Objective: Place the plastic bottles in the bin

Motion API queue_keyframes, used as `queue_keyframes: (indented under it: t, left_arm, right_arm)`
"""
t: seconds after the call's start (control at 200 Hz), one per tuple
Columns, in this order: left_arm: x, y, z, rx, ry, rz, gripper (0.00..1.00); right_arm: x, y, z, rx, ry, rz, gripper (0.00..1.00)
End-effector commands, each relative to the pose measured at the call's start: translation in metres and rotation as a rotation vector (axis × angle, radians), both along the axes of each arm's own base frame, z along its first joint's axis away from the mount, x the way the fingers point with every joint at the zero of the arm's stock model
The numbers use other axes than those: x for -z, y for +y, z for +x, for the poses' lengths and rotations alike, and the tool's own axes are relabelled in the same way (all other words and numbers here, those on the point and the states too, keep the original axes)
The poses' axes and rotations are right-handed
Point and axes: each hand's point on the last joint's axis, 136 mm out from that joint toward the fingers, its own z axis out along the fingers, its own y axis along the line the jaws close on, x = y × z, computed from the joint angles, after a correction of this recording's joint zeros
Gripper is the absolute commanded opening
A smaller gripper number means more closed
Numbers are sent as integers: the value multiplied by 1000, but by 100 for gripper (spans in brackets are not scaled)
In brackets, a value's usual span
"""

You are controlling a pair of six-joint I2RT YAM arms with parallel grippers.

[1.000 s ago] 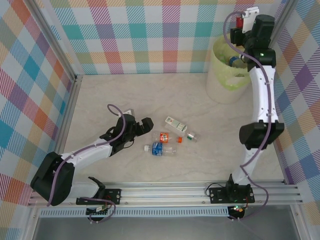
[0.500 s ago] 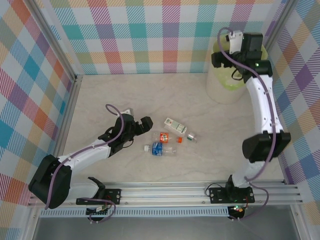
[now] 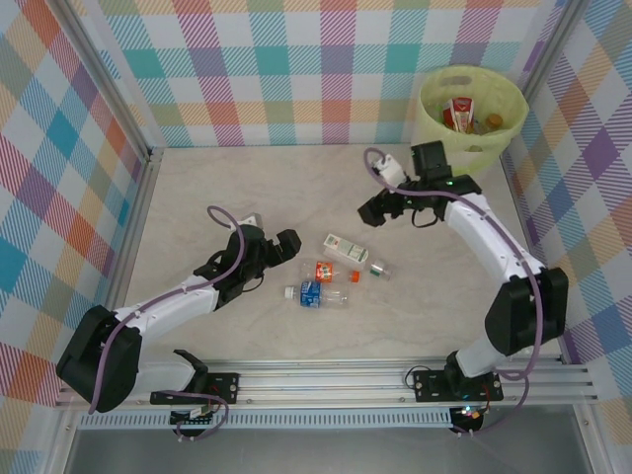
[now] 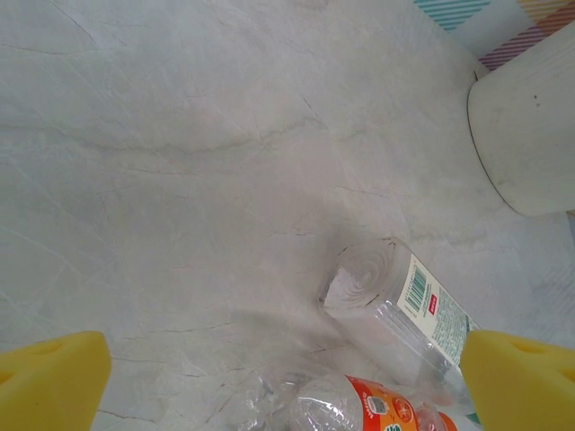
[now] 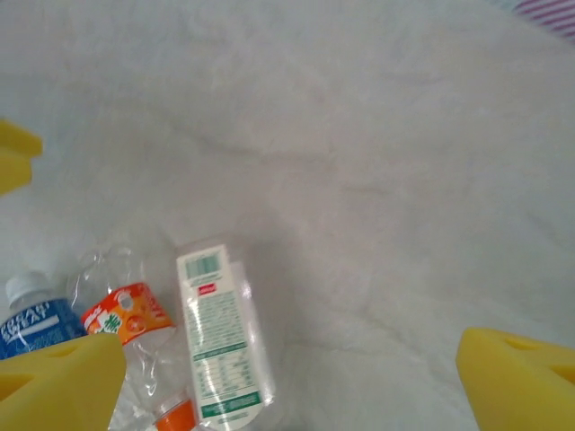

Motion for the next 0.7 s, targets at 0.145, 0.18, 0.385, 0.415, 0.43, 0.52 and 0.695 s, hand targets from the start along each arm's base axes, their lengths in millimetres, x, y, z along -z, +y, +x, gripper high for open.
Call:
queue_keyframes:
  t: [0.145, 0.18, 0.385, 0.415, 0.43, 0.52, 0.695]
  left_arm:
    - [6, 8, 1, -37, 11, -2, 100]
    - [6, 9, 1, -40, 13, -1, 100]
    - [10, 15, -3, -58, 17, 9, 100]
    - [9, 16, -3, -61, 15, 10, 100]
    - [9, 16, -3, -62, 15, 10, 100]
    - [9, 16, -2, -64, 12, 11, 100]
    - [11, 15, -2, -59, 18, 11, 100]
  right_arm:
    - [80, 48, -29, -250, 167, -177, 93]
    - [88, 52, -29, -262, 178, -190, 93]
    - [126, 59, -21, -265, 199, -293, 93]
    - [132, 58, -20, -258, 200, -317, 93]
    - [135, 57, -19, -256, 199, -329, 92]
    - [153, 53, -19, -246, 217, -392, 92]
    - [175, 48, -13, -201, 224, -448, 89]
